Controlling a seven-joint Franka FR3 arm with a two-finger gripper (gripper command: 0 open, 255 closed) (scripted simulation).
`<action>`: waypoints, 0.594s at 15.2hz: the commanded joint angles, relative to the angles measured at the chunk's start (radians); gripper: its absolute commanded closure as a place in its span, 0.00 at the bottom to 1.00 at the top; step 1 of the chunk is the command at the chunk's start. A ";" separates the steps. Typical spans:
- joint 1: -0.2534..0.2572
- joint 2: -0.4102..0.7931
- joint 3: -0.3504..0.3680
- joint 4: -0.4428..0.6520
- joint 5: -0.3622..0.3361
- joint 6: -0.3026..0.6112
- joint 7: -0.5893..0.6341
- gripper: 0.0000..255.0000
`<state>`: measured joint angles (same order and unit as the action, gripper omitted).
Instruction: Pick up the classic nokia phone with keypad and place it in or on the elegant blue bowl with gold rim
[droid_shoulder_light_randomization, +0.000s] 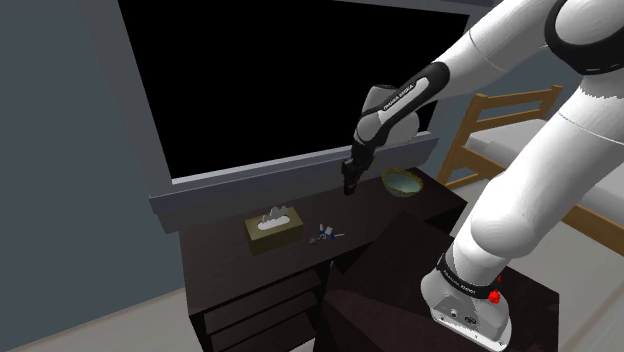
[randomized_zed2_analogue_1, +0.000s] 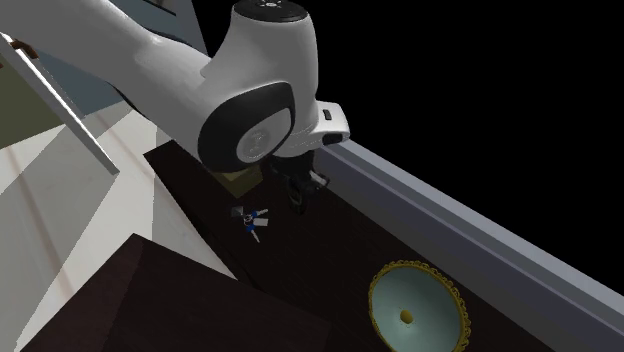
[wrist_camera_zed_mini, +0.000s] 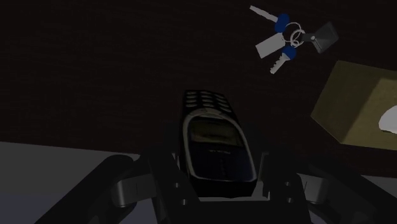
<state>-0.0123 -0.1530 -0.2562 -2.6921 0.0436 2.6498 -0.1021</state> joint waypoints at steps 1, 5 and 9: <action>-0.005 -0.029 0.005 0.005 -0.016 -0.033 0.015 1.00; -0.014 -0.081 0.013 0.020 -0.039 -0.100 0.035 1.00; -0.021 -0.129 0.020 0.040 -0.055 -0.166 0.049 1.00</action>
<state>-0.0324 -0.2699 -0.2391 -2.6582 -0.0072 2.5018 -0.0582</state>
